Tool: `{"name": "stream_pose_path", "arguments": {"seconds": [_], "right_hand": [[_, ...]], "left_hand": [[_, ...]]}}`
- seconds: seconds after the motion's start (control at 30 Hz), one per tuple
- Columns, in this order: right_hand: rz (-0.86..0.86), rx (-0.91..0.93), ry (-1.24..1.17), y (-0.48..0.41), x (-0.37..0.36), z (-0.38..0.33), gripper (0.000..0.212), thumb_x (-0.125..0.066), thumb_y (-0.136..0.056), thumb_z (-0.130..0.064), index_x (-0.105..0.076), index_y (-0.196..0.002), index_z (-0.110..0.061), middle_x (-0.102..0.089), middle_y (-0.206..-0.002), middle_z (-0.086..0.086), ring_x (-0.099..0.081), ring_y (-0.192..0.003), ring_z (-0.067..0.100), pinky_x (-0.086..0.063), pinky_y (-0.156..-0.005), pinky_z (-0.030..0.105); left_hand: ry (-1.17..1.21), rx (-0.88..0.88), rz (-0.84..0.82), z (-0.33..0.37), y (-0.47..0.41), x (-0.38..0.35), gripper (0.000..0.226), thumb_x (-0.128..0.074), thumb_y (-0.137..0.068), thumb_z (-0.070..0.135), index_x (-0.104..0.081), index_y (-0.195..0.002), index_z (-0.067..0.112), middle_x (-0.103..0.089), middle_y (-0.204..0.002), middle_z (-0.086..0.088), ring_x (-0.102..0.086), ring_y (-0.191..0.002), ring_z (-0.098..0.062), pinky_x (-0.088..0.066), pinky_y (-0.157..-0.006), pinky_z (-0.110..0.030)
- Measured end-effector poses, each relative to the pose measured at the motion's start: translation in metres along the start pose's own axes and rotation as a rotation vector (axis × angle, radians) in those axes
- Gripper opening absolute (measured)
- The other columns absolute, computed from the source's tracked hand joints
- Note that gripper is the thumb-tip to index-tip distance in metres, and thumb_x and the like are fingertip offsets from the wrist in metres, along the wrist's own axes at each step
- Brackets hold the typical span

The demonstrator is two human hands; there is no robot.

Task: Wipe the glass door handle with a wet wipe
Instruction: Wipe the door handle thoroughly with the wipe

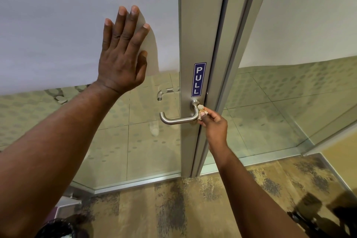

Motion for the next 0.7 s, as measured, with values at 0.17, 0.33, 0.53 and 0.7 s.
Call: {"name": "stream_pose_path", "arguments": {"seconds": [0.17,0.33,0.53,0.7], "right_hand": [[0.003,-0.111,-0.127,-0.007,-0.006,-0.014,0.022,-0.068,-0.094,-0.003,-0.072,-0.115,-0.006,-0.078,-0.098,0.006,-0.073,-0.087,0.018,-0.059,-0.074,0.027],[-0.042,-0.425,-0.515,0.013,-0.007,-0.005,0.01,-0.059,-0.1,-0.003,-0.066,-0.108,-0.002,-0.071,-0.094,0.012,-0.069,-0.084,0.021,-0.058,-0.077,0.032],[-0.04,-0.529,-0.64,0.022,-0.008,0.003,0.013,-0.058,-0.099,-0.003,-0.062,-0.112,-0.002,-0.069,-0.099,0.013,-0.068,-0.093,0.023,-0.056,-0.087,0.036],[0.058,-0.562,-0.66,0.001,-0.019,-0.011,0.008,-0.063,-0.097,-0.002,-0.064,-0.105,-0.003,-0.072,-0.099,0.015,-0.072,-0.09,0.023,-0.058,-0.075,0.035]], "left_hand": [[-0.033,-0.006,0.009,0.0,-0.001,0.0,0.063,-0.057,-0.1,0.02,-0.032,-0.157,0.007,-0.029,-0.161,-0.032,-0.022,-0.149,-0.052,0.006,-0.127,-0.044],[-0.046,-0.022,0.017,0.001,-0.002,0.0,0.062,-0.056,-0.101,0.019,-0.032,-0.157,0.007,-0.03,-0.16,-0.032,-0.024,-0.147,-0.053,0.006,-0.126,-0.043],[-0.066,-0.017,-0.005,0.001,-0.001,0.001,0.061,-0.051,-0.103,0.023,-0.028,-0.158,0.01,-0.031,-0.16,-0.032,-0.025,-0.148,-0.052,0.007,-0.126,-0.042],[-0.065,-0.01,-0.011,0.002,-0.002,0.002,0.064,-0.054,-0.101,0.024,-0.026,-0.158,0.012,-0.031,-0.161,-0.031,-0.024,-0.148,-0.051,0.009,-0.126,-0.04]]}}
Point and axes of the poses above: each hand's wrist, its own y-axis away from the middle knuckle, its own x-axis out of the back of the hand, z = x × y, the point moved 1 cm from there along -y, towards the middle knuckle
